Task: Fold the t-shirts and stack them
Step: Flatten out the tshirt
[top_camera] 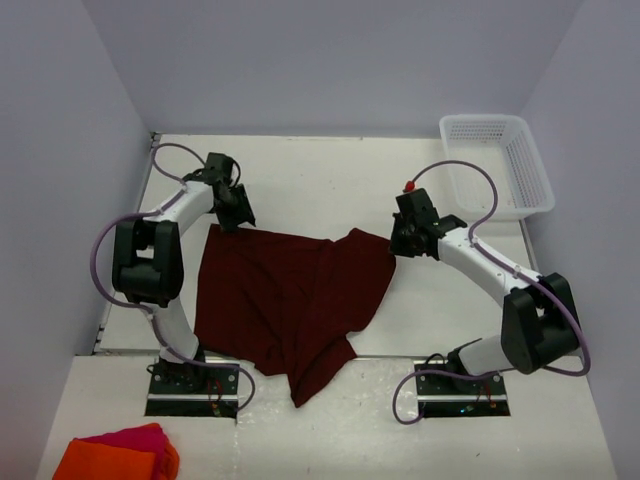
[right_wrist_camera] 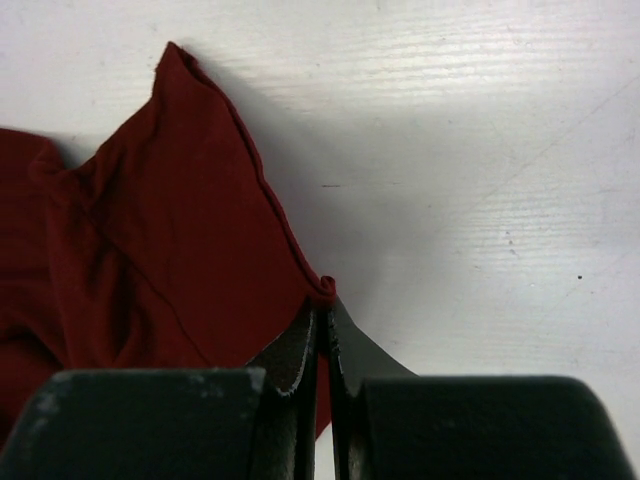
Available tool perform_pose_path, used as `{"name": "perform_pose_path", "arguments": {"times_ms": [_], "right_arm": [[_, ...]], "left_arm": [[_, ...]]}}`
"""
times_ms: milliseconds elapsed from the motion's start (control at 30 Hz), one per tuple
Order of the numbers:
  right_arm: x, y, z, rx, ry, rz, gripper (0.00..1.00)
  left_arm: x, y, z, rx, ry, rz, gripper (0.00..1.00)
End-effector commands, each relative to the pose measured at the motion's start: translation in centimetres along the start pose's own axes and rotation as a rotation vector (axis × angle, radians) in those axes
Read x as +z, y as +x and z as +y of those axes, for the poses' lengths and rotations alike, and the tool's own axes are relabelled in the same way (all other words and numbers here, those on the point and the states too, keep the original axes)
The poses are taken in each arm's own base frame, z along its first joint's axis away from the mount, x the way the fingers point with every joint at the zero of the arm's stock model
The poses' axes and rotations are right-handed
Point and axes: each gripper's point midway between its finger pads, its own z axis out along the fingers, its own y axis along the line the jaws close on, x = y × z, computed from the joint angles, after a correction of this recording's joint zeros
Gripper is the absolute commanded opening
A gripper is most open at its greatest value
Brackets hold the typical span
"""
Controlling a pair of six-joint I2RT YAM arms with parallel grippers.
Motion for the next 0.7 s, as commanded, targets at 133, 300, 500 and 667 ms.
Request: {"name": "perform_pose_path", "arguments": {"times_ms": [133, 300, 500, 667], "right_arm": [[-0.4, -0.3, 1.7, -0.058, -0.109, -0.025, 0.0], [0.2, 0.4, 1.6, -0.07, -0.116, -0.007, 0.0], [0.0, 0.5, 1.5, -0.072, -0.122, -0.018, 0.0], [0.0, 1.0, 1.9, -0.074, -0.148, 0.005, 0.0]], "left_arm": [[-1.1, -4.3, 3.3, 0.01, -0.18, -0.106, 0.61], [-1.4, -6.0, 6.0, -0.001, -0.333, -0.14, 0.62], [-1.0, -6.8, 8.2, -0.005, -0.417, -0.143, 0.62], [-0.2, -6.5, 9.0, -0.001, -0.433, -0.112, 0.62]]}}
